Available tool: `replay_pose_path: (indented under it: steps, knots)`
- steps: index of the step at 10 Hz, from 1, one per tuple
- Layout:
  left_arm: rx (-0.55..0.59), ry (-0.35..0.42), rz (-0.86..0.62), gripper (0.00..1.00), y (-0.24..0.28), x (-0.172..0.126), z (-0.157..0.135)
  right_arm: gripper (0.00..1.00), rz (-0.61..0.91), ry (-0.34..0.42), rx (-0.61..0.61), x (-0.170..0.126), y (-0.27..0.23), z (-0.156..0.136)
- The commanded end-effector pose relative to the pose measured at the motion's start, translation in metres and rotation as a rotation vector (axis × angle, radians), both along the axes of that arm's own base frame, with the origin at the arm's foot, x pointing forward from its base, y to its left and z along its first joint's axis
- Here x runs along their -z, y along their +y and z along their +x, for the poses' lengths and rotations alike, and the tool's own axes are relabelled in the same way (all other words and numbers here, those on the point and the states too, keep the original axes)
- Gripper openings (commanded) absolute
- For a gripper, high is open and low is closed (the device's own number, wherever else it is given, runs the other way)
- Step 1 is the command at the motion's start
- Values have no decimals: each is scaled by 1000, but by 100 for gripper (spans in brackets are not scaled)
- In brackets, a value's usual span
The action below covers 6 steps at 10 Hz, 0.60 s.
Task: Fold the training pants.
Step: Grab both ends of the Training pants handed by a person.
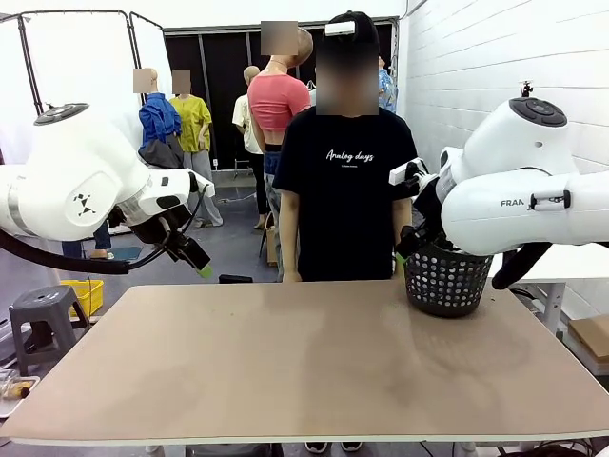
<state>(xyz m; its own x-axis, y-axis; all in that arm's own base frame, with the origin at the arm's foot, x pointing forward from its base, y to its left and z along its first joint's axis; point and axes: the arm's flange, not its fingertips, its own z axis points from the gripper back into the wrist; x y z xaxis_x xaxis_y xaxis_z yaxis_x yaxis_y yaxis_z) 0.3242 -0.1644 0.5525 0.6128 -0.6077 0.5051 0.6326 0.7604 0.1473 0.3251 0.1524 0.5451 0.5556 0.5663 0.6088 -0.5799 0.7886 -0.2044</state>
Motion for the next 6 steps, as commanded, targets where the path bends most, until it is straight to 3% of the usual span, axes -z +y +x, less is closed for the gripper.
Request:
replay_pose_path:
  steps: [1,2,3,6]
  knots:
    - [-32,7,-3,100,3,4,1,100,-5,20,4,9,-2,-5]
    - [0,0,0,100,0,0,0,100,-16,38,7,21,2,0]
    - [0,0,0,100,0,0,0,100,0,0,-1,-1,0,-1]
    - [0,0,0,100,0,0,0,100,0,0,-1,-1,0,-1]
